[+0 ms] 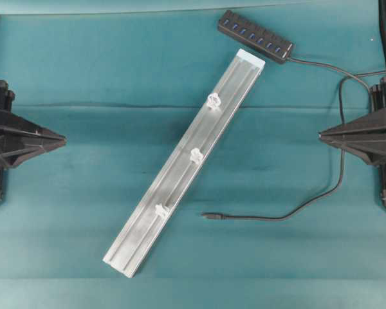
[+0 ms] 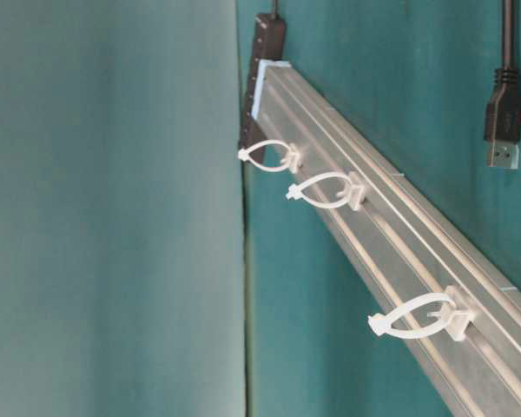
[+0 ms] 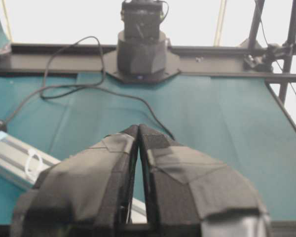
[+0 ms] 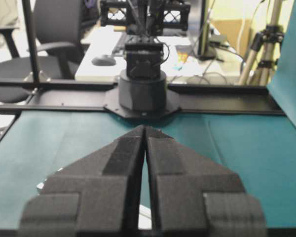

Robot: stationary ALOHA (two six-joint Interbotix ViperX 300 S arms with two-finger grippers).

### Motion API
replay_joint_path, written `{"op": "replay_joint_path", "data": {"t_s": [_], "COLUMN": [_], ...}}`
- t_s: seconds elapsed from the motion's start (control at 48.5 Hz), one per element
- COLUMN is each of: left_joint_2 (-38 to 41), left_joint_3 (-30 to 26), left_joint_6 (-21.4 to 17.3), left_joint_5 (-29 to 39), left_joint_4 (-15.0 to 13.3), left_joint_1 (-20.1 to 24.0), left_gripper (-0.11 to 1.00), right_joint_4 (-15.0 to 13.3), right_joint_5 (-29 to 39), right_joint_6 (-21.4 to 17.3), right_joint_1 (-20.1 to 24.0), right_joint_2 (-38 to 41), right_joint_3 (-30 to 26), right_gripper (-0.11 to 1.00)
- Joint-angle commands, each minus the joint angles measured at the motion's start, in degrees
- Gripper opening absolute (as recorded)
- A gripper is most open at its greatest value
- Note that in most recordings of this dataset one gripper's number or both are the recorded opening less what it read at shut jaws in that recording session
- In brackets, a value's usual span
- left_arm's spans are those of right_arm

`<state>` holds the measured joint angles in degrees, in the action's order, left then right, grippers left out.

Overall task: Pass the USB cable through three rings with both arms.
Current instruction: 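Move the right gripper toward the black USB cable plug end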

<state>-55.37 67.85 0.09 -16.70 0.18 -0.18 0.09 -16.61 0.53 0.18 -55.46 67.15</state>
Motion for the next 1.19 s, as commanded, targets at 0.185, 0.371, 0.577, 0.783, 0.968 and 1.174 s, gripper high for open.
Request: {"op": "replay_joint_path", "data": {"t_s": [0.185, 0.371, 0.577, 0.783, 0.968, 1.174], "left_joint_2": [1.14, 1.32, 1.58, 1.49, 1.41, 1.32], "left_joint_3": [-2.64, -3.78, -4.22, -4.66, -4.83, -4.83], "left_joint_6": [2.46, 2.46, 2.37, 2.55, 2.64, 2.81], "left_joint_5": [-0.26, -0.26, -0.26, 0.09, 0.26, 0.18], "left_joint_4": [0.79, 0.79, 0.88, 0.88, 0.79, 0.79], "left_joint_1": [-2.81, -2.90, -2.46, -0.79, -0.53, -0.53], "left_gripper": [0.00, 0.00, 0.00, 0.00, 0.00, 0.00], "right_joint_4": [5.71, 5.71, 5.71, 5.71, 5.54, 4.22], "right_joint_5": [14.33, 27.07, 35.51, 49.22, 62.31, 65.13], "right_joint_6": [-4.57, -8.70, -11.07, -10.99, -9.58, -5.27], "right_joint_1": [1.49, 1.49, 1.67, 1.93, 2.20, 2.81], "right_joint_2": [3.43, 10.02, 21.71, 35.42, 46.23, 53.70], "right_joint_3": [-7.65, -13.10, -19.60, -30.41, -40.34, -44.21], "right_gripper": [0.01, 0.01, 0.01, 0.01, 0.01, 0.02]}}
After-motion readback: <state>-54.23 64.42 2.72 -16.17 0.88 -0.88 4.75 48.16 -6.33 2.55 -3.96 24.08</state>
